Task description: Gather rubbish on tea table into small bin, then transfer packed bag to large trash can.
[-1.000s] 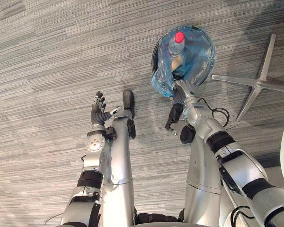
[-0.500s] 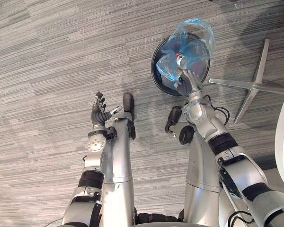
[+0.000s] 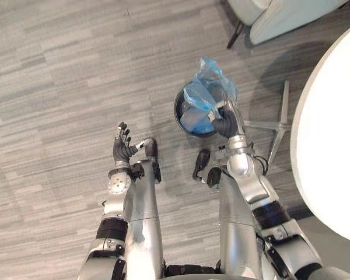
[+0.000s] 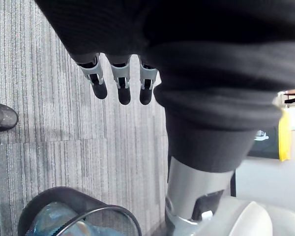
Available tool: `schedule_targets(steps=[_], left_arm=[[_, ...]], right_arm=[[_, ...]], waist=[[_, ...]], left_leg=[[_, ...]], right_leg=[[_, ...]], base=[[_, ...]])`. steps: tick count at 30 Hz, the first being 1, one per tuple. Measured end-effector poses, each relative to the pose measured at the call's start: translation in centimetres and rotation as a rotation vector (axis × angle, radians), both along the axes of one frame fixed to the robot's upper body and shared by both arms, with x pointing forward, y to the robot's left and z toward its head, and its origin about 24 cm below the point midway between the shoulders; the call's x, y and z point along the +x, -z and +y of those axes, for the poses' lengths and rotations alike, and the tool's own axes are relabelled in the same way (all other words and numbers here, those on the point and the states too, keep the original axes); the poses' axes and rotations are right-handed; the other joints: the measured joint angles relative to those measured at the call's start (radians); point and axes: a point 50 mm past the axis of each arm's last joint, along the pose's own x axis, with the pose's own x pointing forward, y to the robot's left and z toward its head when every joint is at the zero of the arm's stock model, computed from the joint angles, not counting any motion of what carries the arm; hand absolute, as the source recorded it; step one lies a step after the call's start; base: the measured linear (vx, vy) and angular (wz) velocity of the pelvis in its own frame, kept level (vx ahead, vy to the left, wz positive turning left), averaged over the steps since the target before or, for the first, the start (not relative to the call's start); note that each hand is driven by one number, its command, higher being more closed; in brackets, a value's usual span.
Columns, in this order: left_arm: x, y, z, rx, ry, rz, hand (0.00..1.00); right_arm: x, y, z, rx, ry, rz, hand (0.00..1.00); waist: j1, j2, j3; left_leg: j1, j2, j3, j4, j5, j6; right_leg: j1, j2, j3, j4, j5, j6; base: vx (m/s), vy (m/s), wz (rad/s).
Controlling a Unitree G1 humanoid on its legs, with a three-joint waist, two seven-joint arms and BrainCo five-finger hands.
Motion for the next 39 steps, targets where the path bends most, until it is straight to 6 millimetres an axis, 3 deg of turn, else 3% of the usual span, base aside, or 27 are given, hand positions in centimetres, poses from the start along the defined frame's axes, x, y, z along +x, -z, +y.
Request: schedule_targets(steps=[6, 11, 13, 16, 22, 30, 35, 39], left_arm=[[-2.8, 3.8, -0.6, 0.041, 0.036, 0.143, 0.0], [-4.9, 6.5, -0.6, 0.09, 0.08, 0.259, 0.0], [-6.2, 8.2, -0.3, 0.131, 0.121, 0.342, 0.0], [-6.9, 9.0, 0.2, 0.165, 0.151, 0.386, 0.0], [-7.7, 9.3, 0.7, 0.192, 0.182, 0.405, 0.0], [-8.9, 8.6, 0.1, 0.215, 0.239, 0.369, 0.0], [-8.8, 7.2, -0.6, 0.236, 0.282, 0.298, 0.0], [-8.1, 4.8, -1.1, 0.295, 0.336, 0.189, 0.0]], right_arm=[[-3.1, 2.4, 0.1, 0.075, -0.072, 0.071, 1.0], [-4.2, 4.4, 0.4, 0.075, -0.117, 0.161, 1.0], [-4.5, 5.8, 0.5, 0.072, -0.152, 0.233, 1.0], [-4.3, 6.9, -0.1, 0.057, -0.175, 0.3, 1.0], [-4.3, 7.6, -0.7, 0.066, -0.234, 0.376, 1.0], [-4.5, 7.8, -0.6, 0.131, -0.329, 0.43, 1.0], [-4.4, 7.6, -0.5, 0.226, -0.388, 0.453, 1.0], [-4.2, 6.4, -0.1, 0.269, -0.461, 0.436, 1.0]], waist=[[-0.002, -0.037, -0.062], [0.002, -0.048, -0.123], [-0.001, -0.047, -0.175], [-0.012, -0.049, -0.2], [-0.03, -0.045, -0.243], [-0.027, -0.039, -0.315], [-0.027, -0.03, -0.348], [-0.029, -0.025, -0.374]], left_leg=[[0.224, -0.002, 0.037, -0.094, -0.017, 0.006], [0.377, -0.022, 0.075, -0.195, -0.014, 0.007], [0.454, -0.037, 0.087, -0.29, 0.008, 0.009], [0.541, -0.049, 0.101, -0.4, 0.044, 0.01], [0.671, -0.071, 0.119, -0.528, 0.082, 0.016], [0.807, -0.093, 0.139, -0.658, 0.105, 0.018], [0.856, -0.098, 0.144, -0.715, 0.122, 0.017], [0.891, -0.096, 0.156, -0.747, 0.128, 0.015]], right_leg=[[0.236, 0.002, 0.001, -0.128, 0.01, 0.025], [0.371, -0.002, 0.027, -0.228, 0.029, 0.046], [0.435, -0.001, 0.038, -0.314, 0.052, 0.06], [0.518, 0.004, 0.036, -0.42, 0.094, 0.064], [0.644, 0.008, 0.044, -0.559, 0.142, 0.077], [0.78, 0.014, 0.05, -0.706, 0.183, 0.088], [0.825, 0.02, 0.053, -0.76, 0.2, 0.086], [0.854, 0.03, 0.069, -0.794, 0.217, 0.079]], base=[[0.08, 0.059, 0.03], [0.1, 0.071, -0.03], [0.12, 0.031, -0.04], [0.14, 0.031, 0.0], [0.12, 0.036, -0.05], [0.08, 0.034, -0.03], [0.04, -0.001, -0.02], [0.03, -0.011, -0.1]])
